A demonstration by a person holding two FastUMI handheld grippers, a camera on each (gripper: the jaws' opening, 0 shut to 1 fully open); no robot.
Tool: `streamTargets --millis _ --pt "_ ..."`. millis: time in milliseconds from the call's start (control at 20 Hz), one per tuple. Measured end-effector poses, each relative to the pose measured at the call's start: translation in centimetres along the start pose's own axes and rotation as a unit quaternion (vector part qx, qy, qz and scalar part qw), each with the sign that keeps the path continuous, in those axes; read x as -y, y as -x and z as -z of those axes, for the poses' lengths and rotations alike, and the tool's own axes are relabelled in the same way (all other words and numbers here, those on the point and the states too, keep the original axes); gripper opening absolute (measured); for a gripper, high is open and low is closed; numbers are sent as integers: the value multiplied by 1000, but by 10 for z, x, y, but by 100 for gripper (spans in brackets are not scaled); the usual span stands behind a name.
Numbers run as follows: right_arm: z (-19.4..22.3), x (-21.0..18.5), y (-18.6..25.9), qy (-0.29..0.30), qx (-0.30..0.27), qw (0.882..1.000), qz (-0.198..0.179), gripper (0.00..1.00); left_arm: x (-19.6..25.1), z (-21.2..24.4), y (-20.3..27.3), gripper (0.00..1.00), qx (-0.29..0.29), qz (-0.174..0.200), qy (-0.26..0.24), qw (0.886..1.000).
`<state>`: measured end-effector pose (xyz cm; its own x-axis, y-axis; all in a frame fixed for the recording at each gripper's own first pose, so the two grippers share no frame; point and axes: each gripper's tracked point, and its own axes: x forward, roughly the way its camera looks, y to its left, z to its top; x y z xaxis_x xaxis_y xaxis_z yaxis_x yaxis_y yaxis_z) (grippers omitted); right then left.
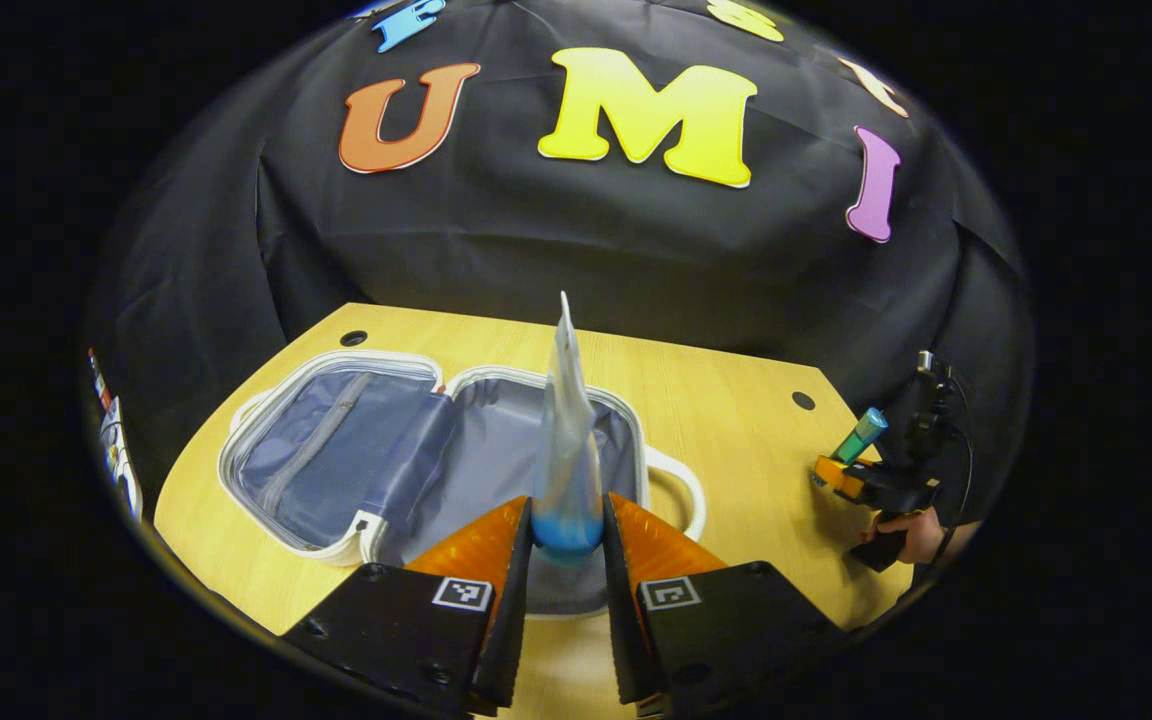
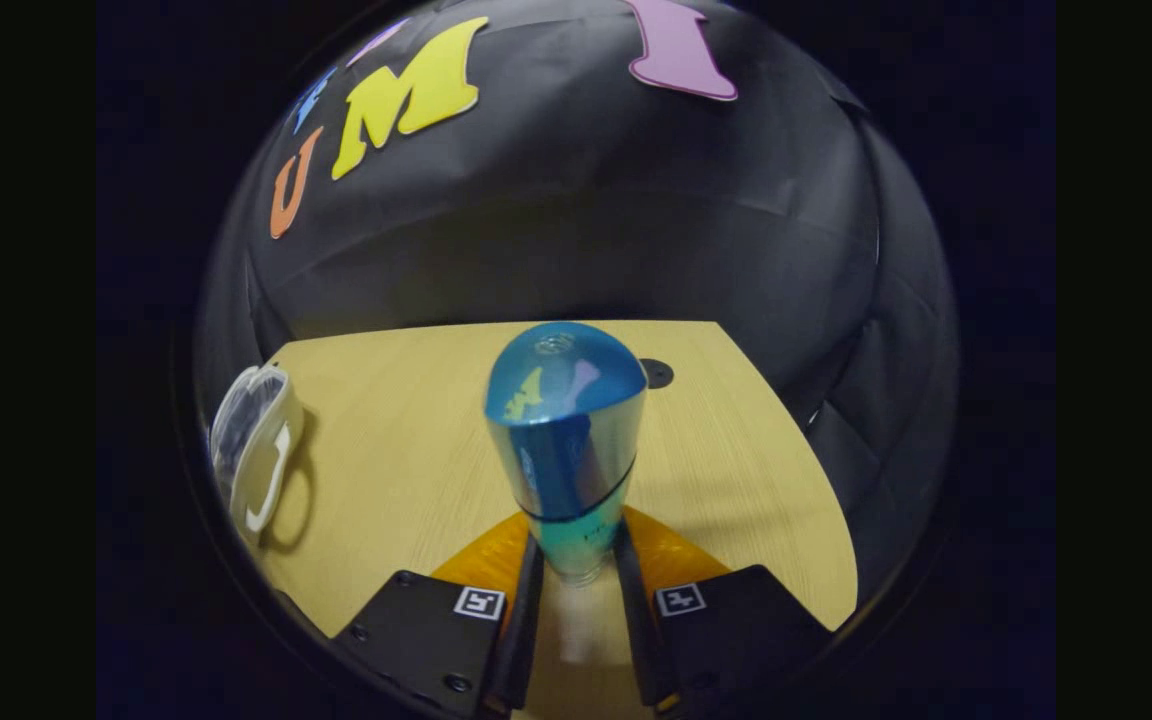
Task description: First open the suitcase, pack the skin care products into it, and then close the suitcase.
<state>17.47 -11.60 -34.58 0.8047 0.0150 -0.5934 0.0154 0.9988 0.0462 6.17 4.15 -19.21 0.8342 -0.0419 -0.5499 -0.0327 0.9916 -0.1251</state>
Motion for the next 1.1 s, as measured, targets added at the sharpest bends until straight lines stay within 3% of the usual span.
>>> streamTargets --millis 250,400,550,700,800,1100 --pt "-25 -11 53 -4 5 1000 -12 35 -23 5 -25 40 -9 36 -12 999" --pt "-54 -16 111 -18 22 999 -25 34 -31 23 -49 40 -36 74 -1 997" --pt "-71 -24 173 -25 25 998 -43 33 -45 47 -73 40 -77 88 11 993" --pt "-70 -44 221 -85 3 993 -77 32 -63 70 -91 40 -125 74 18 989" --pt "-67 -50 242 -118 -2 990 -79 32 -65 77 -96 40 -146 74 22 986" --pt "-83 -56 284 -147 22 986 -80 32 -68 88 -108 40 -220 50 44 973"
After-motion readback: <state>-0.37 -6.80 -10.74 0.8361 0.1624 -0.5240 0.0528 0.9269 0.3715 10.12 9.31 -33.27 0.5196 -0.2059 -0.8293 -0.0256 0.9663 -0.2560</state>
